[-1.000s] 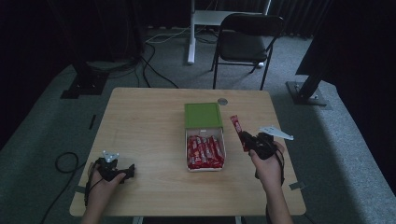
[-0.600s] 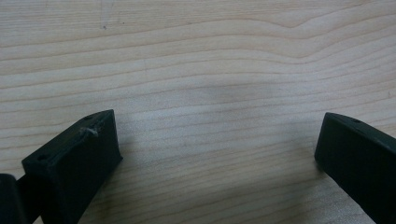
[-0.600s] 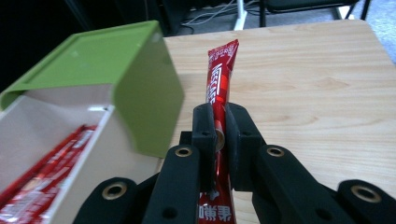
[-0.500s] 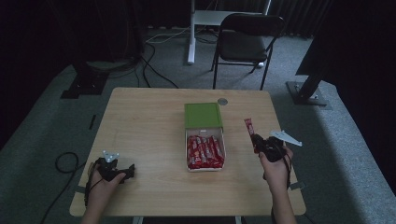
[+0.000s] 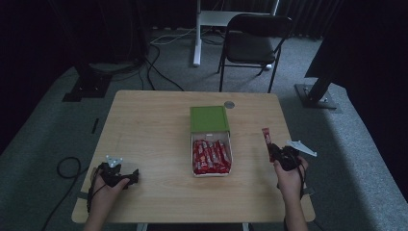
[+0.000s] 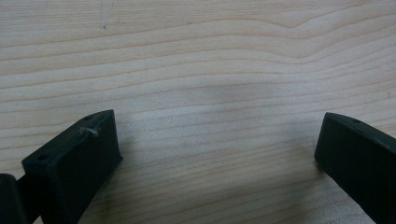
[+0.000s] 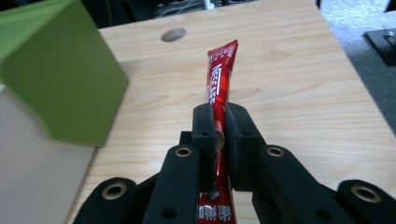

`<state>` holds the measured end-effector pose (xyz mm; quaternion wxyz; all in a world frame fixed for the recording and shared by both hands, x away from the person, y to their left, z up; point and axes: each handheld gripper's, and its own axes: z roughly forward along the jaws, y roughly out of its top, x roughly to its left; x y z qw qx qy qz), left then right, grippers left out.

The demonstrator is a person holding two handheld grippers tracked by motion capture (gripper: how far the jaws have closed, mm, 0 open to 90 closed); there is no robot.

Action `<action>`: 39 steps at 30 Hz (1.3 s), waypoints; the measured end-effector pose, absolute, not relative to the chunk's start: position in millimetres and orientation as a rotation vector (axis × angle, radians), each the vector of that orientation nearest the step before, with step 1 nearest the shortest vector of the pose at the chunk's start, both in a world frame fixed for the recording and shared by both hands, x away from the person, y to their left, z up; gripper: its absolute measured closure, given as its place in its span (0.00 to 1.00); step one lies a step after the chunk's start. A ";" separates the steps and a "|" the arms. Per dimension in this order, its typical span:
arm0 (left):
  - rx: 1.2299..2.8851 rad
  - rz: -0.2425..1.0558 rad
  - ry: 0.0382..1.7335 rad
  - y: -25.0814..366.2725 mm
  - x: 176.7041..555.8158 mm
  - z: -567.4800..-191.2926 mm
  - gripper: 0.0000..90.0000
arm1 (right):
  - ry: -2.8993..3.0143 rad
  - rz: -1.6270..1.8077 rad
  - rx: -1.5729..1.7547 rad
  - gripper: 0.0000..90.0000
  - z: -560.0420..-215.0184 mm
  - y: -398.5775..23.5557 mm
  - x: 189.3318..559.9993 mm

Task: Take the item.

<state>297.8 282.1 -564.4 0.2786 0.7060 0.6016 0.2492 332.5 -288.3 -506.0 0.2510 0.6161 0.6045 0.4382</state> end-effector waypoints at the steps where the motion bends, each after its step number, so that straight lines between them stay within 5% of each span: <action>1: 1.894 0.669 1.614 282.0 297.8 -564.5 0.01 | 1.640 1.191 1.688 0.93 -507.7 -290.1 332.4; 39: 1.897 0.668 1.614 282.2 297.8 -564.3 0.01 | 1.670 0.955 1.884 0.92 -559.6 -316.3 337.0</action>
